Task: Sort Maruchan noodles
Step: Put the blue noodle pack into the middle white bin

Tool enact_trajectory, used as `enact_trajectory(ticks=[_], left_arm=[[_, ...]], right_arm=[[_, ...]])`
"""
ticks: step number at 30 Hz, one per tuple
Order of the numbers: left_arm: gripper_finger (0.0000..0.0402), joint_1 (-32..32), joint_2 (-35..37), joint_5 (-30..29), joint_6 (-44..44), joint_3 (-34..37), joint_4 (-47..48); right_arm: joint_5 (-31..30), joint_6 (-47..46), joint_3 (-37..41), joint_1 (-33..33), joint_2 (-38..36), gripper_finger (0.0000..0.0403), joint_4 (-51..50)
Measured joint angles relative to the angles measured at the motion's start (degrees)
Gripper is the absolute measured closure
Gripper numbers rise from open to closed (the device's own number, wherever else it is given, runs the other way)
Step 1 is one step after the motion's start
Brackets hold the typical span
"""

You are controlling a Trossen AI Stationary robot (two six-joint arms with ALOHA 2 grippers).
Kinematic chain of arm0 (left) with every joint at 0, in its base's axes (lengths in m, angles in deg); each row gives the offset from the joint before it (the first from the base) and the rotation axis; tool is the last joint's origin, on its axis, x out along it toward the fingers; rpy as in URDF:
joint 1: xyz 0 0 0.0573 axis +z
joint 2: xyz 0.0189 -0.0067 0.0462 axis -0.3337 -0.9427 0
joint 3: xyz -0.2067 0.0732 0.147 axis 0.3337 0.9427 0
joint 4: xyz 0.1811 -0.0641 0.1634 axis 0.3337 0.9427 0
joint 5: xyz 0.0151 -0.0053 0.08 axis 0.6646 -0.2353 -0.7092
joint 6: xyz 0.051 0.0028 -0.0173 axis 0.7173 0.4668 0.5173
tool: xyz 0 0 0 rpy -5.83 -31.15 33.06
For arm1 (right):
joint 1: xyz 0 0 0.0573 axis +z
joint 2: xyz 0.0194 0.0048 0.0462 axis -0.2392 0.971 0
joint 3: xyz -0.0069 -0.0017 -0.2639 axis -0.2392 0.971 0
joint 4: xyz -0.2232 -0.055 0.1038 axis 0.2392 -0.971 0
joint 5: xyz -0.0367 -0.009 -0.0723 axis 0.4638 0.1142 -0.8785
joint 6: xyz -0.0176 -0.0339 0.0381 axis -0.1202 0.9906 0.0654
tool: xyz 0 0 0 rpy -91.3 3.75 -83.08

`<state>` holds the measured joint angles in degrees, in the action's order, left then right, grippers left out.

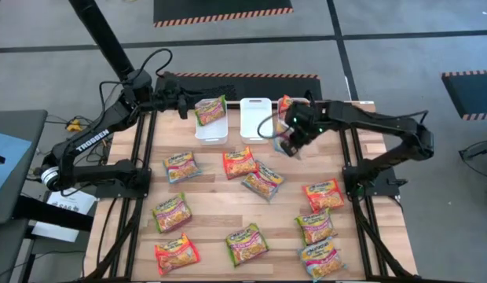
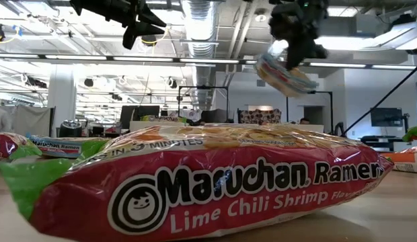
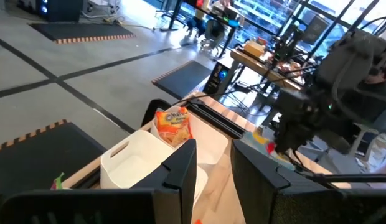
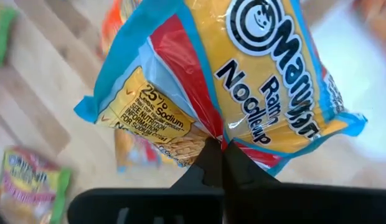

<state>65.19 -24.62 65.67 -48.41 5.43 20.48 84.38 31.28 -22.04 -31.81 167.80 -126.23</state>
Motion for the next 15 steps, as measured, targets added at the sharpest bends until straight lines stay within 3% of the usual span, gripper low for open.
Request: enact_trajectory(ticks=[15], left_arm=[[0.0317, 0.00, 0.00, 0.02, -0.49, 0.02, 0.00]], right_arm=[[-6.01, 25.60, -10.18, -7.53, 12.26, 0.0403, 21.40]])
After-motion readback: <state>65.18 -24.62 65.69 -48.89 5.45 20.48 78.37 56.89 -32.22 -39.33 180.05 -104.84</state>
